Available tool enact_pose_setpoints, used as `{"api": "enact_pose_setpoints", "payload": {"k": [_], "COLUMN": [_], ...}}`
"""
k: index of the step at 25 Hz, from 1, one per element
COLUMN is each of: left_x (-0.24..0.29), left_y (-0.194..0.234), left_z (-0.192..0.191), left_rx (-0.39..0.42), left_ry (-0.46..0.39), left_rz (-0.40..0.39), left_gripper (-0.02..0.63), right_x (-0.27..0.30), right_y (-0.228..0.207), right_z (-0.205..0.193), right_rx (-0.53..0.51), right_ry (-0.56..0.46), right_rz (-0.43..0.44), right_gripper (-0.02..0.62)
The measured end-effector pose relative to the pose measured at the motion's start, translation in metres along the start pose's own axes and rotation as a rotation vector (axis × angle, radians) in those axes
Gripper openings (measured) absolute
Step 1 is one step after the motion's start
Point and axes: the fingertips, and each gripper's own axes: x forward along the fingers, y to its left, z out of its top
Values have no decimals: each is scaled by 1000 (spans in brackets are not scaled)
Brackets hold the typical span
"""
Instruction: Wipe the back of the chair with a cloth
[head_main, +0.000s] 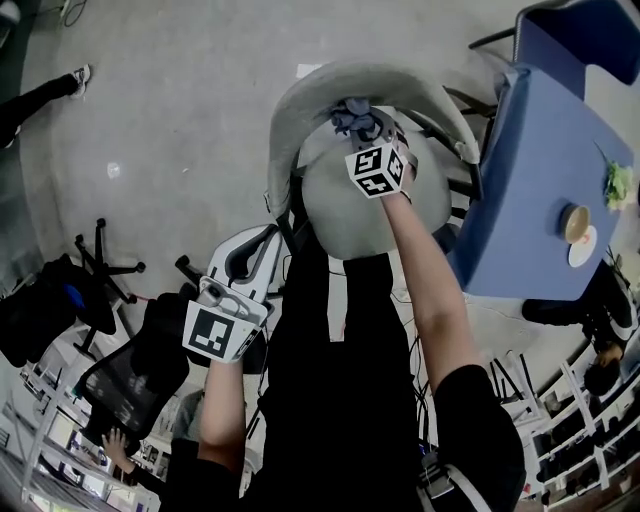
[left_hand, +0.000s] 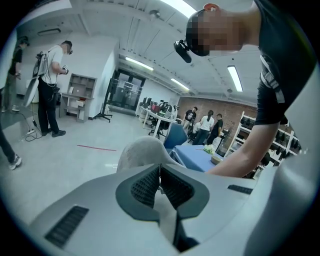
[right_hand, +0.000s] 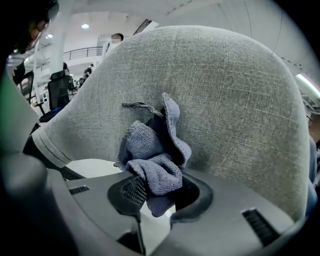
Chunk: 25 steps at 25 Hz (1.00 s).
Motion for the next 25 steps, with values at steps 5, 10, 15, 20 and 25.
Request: {"api": "enact_pose_setpoints", "payload": {"k": [5,10,15,20,25], "left_x": [4,7,15,22,26], "left_y": [-5,-11,-18,-26,-26], "left_z": [0,-1,-3,-2,2], "left_rx": [13,27,23,28,29], "left_ry": [3,19,23,21,17], "left_rz": [-9,-23,-33,-51,-50], "left_gripper": [26,26,26,26,26], "right_x": [-3,-11,-20,-28,-39], "right_y": [-16,-37,-55,-69,-84], "right_z": [-8,-21,-33,-43,-57], "right_rx": [5,39,90,131,187], "right_ry": [7,28,37,42,48], "right_rz": [-25,-65,-105,-143,-189], "right_gripper": [121,121,121,121,121]}}
